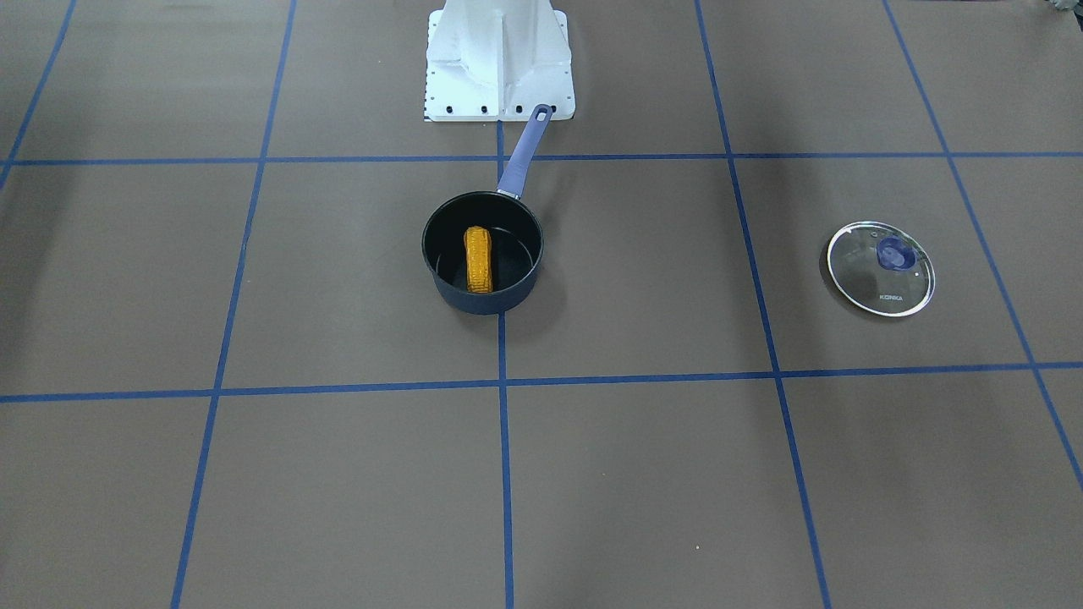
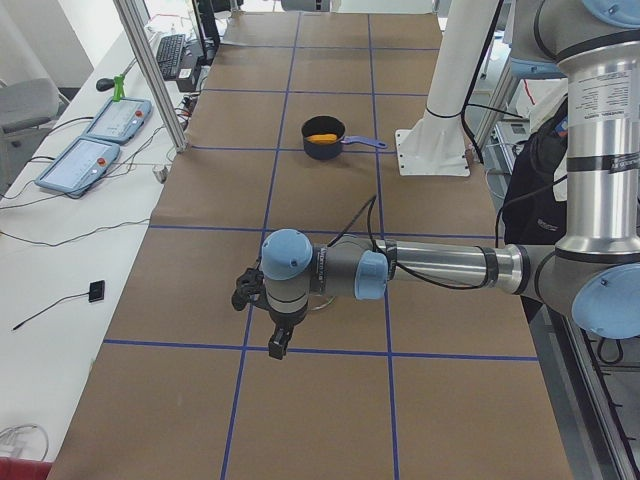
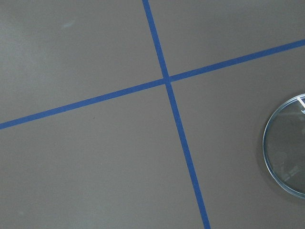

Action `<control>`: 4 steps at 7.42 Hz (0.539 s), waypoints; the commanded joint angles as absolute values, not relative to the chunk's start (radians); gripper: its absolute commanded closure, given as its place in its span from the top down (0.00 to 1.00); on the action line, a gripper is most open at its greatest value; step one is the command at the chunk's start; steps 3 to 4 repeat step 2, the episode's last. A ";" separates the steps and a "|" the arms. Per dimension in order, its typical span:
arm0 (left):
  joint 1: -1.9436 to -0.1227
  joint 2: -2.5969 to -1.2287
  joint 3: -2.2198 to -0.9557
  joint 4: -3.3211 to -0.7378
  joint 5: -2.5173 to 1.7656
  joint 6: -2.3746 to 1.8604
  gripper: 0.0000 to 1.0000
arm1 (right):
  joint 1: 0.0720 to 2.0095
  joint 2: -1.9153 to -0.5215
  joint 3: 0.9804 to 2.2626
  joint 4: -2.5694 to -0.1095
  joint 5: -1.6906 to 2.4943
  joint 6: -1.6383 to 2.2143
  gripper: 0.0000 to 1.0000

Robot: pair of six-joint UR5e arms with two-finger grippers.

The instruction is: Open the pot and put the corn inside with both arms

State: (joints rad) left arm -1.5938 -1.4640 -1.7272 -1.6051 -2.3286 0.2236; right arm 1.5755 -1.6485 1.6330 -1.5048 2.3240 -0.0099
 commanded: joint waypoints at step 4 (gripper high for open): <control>-1.594 -1.463 -1.726 -1.605 -2.329 0.224 0.98 | 1.575 -1.649 1.632 -1.505 2.324 -0.009 1.00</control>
